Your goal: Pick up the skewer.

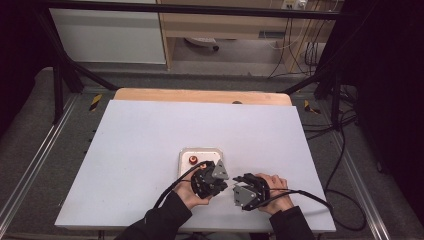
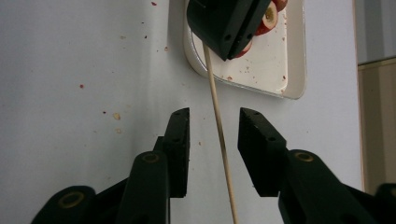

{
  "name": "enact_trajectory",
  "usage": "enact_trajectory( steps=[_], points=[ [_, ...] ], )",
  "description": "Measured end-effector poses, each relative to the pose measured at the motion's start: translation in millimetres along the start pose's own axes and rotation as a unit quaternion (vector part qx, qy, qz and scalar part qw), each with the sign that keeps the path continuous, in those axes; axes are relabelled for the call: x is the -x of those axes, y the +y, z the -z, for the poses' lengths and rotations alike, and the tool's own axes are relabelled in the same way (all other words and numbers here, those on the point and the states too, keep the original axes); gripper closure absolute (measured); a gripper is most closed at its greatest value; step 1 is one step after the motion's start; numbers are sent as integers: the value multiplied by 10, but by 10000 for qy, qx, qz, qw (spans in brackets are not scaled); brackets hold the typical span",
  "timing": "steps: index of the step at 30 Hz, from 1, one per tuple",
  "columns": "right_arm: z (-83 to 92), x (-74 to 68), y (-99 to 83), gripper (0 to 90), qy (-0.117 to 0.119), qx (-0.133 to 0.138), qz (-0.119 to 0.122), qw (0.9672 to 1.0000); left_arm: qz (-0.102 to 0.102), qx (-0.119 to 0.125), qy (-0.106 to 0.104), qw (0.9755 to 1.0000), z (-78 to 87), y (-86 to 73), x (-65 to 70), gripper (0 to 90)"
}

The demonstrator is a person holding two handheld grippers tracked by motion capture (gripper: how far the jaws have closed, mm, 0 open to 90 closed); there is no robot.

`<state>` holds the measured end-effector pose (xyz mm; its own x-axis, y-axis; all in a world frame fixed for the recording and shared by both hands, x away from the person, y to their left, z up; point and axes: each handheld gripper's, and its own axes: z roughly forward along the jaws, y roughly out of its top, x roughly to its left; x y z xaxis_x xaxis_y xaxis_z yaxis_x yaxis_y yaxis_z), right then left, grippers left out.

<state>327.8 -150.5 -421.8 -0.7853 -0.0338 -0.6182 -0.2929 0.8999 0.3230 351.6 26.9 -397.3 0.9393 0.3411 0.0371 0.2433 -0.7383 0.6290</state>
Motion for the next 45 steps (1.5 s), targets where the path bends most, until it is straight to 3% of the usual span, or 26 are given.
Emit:
enact_trajectory(
  steps=[6,16,23,29,31,33,37,45],
  points=[
    [-15,-10,-3,732,21,-16,207,9998,-54,-24,-48,10000,-3,0,14,883],
    [-44,-19,-8,867,72,-219,353,9991,-82,-55,-84,9999,-7,-29,14,883],
    [-39,-20,11,889,45,-303,577,9979,-39,-76,-128,9999,-10,-25,-7,883],
    [-35,-16,40,890,-31,-482,745,9960,49,-369,-218,9991,20,-7,-70,817],
    [-32,-8,42,890,-64,-543,780,9954,55,-669,-247,9974,20,2,-108,803],
    [-34,-8,44,889,-88,-567,795,9952,75,-741,-262,9969,13,4,-113,804],
    [-48,1,98,888,-122,-657,1064,9921,34,-1017,-345,9942,-44,15,-126,843],
    [-60,-12,173,886,-132,-785,1310,9882,-44,-1182,-289,9926,-113,24,-103,876]
  ],
)
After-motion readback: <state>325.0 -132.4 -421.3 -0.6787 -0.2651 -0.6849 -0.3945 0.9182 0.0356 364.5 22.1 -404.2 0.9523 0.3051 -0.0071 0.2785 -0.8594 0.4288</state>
